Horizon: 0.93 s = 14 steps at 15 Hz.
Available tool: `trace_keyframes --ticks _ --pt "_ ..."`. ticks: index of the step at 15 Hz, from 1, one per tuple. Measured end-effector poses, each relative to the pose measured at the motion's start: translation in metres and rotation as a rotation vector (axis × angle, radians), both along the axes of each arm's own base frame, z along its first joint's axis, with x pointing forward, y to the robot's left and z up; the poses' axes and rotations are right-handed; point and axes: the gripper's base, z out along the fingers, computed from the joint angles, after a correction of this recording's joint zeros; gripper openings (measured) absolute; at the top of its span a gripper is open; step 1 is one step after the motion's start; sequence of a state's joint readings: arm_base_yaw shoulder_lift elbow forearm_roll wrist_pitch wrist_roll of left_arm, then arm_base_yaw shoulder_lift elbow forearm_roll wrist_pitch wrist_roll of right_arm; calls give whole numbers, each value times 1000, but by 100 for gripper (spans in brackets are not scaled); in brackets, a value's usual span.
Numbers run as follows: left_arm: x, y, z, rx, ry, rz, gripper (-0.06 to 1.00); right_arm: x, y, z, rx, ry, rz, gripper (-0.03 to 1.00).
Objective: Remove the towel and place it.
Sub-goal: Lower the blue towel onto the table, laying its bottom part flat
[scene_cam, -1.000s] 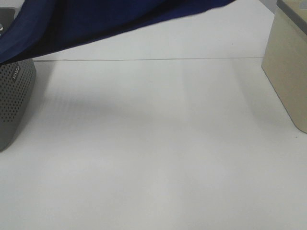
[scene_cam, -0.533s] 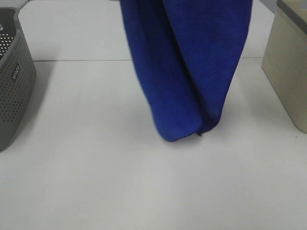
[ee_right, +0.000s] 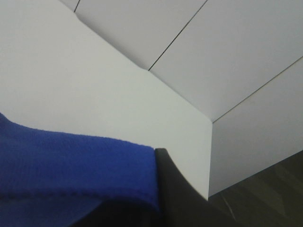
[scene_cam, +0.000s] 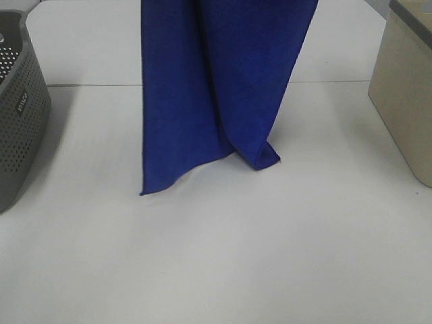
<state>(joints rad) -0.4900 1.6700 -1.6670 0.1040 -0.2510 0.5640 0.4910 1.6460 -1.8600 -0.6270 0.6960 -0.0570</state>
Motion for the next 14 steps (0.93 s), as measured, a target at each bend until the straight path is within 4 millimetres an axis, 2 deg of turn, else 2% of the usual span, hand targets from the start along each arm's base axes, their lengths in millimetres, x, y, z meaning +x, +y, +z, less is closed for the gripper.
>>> trace_keyframes --ticks 3,5,8,11,14 --pt "24 9 1 -15 -12 43 0 16 8 -6 0 -83 11 1" --pt "43 16 -4 -44 -10 66 0 35 12 -15 5 -139 24 1" --pt "88 28 -15 -73 -25 118 0 73 -3 -33 89 -205 33 1" --pt "125 30 -17 -120 -96 137 0 100 -2 -27 143 -284 40 1" --pt "141 26 -13 -133 -125 144 0 111 2 -24 168 -316 47 1"
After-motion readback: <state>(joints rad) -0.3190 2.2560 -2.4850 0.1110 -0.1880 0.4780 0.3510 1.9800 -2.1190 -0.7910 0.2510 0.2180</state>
